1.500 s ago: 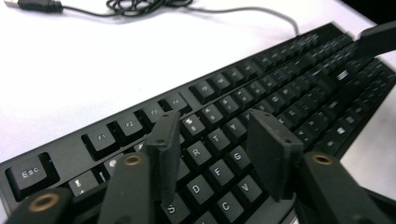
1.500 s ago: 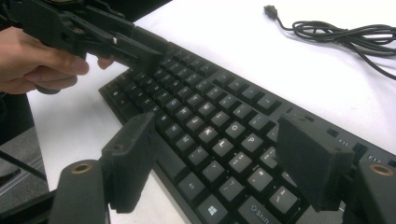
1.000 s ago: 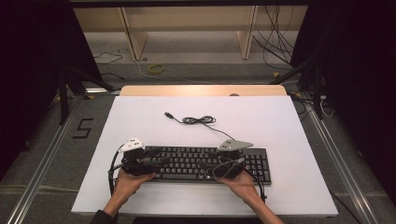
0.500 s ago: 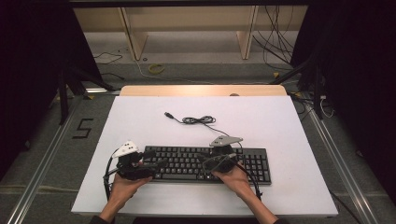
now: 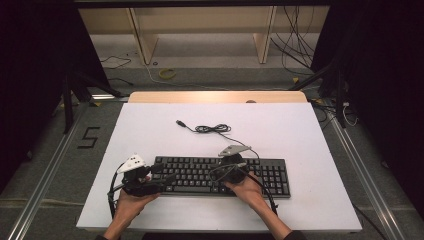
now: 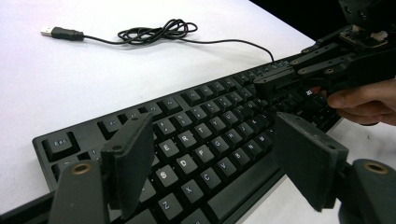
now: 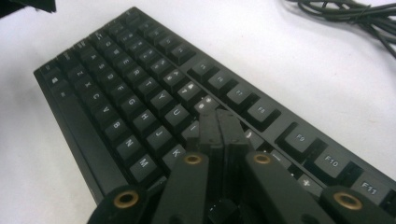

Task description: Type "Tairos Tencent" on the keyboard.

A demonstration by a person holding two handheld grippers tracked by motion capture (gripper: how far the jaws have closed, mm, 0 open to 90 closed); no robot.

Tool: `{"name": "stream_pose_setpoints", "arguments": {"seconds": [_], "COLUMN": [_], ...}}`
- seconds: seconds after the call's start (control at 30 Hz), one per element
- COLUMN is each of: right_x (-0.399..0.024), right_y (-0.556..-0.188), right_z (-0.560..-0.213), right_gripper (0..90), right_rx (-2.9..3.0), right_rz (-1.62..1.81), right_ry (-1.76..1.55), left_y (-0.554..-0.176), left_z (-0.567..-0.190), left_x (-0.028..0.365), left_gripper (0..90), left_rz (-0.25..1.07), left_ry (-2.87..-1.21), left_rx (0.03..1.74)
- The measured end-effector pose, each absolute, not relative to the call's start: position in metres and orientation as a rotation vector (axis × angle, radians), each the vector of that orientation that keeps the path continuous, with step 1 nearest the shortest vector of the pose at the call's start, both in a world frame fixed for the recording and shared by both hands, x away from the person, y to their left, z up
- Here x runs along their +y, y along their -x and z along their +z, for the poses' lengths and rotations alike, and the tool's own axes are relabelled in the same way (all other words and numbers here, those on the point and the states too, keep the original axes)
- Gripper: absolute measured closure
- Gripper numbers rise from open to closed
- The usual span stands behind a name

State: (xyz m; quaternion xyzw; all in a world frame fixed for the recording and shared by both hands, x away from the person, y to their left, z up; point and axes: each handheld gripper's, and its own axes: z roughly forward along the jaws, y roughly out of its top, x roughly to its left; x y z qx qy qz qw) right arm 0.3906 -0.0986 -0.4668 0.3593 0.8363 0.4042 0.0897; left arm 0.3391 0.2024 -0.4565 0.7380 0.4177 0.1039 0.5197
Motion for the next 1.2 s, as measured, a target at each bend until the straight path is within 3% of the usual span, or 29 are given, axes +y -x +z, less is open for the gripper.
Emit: {"name": "stream_pose_setpoints", "arguments": {"seconds": [1.2], "right_x": [-0.0959], "right_y": [-0.3923], "right_z": [-0.4734], "right_gripper": [88.5], "right_rx": [2.503], "right_rz": [1.189], "right_ry": [-1.104], "left_y": [-0.3393], "left_z": [-0.4608], "left_x": [0.2082], "left_gripper": [28.4], "left_rz": [0.262], "left_ry": [-1.776], "left_rx": [1.028]}}
